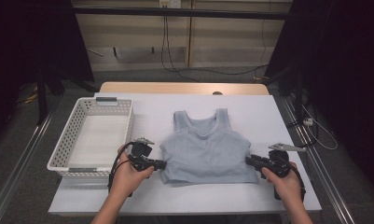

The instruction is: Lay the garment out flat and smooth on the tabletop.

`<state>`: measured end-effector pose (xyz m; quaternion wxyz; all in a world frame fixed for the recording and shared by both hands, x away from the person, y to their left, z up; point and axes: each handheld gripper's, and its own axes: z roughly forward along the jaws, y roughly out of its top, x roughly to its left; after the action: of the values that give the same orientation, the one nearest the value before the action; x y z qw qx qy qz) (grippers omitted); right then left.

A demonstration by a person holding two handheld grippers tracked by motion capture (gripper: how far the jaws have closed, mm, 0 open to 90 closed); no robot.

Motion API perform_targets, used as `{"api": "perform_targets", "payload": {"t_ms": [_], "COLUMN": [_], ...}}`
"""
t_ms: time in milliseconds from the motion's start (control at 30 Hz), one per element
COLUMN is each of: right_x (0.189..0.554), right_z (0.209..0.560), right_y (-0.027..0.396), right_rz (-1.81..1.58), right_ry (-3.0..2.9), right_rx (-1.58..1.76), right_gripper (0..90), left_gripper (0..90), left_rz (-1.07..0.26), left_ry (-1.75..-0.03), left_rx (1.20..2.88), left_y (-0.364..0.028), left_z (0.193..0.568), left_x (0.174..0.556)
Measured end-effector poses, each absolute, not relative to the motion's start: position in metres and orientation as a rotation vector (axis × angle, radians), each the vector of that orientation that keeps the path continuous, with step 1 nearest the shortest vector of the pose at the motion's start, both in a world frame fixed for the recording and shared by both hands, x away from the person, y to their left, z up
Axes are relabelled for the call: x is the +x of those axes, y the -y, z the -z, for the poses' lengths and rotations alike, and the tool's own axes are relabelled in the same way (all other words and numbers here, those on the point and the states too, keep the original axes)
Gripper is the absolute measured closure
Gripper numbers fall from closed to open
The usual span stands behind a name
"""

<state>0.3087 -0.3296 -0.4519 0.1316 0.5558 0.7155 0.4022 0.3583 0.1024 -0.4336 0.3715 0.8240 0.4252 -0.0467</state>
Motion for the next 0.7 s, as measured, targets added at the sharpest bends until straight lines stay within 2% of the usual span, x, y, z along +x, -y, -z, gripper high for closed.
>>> {"api": "perform_targets", "payload": {"t_ms": [33,67,467,567,633,700], "right_x": [0.311,0.312,0.305,0.308,0.31,0.31], "right_z": [0.454,0.456,0.445,0.45,0.451,0.448], "right_y": [0.329,0.328,0.349,0.345,0.344,0.344], "right_rz": [-1.154,-1.135,-1.082,-1.048,-1.037,-1.035], "right_ry": [-2.112,-2.131,-2.048,-2.062,-2.069,-2.066], "right_rx": [1.599,1.596,1.652,1.643,1.632,1.619], "right_gripper": [87.8,88.6,90.0,89.8,89.7,89.6], "left_gripper": [85.7,85.7,85.4,77.3,64.1,61.0], "left_rz": [0.121,0.117,0.1,0.111,0.099,0.093], "left_ry": [-1.088,-1.093,-1.04,-1.045,-1.043,-1.032], "left_rx": [2.114,2.111,2.109,2.078,2.067,2.055], "left_y": [-0.102,-0.102,-0.095,-0.097,-0.1,-0.104], "left_z": [0.434,0.435,0.437,0.435,0.431,0.427], "left_x": [0.359,0.359,0.366,0.362,0.358,0.354]}}
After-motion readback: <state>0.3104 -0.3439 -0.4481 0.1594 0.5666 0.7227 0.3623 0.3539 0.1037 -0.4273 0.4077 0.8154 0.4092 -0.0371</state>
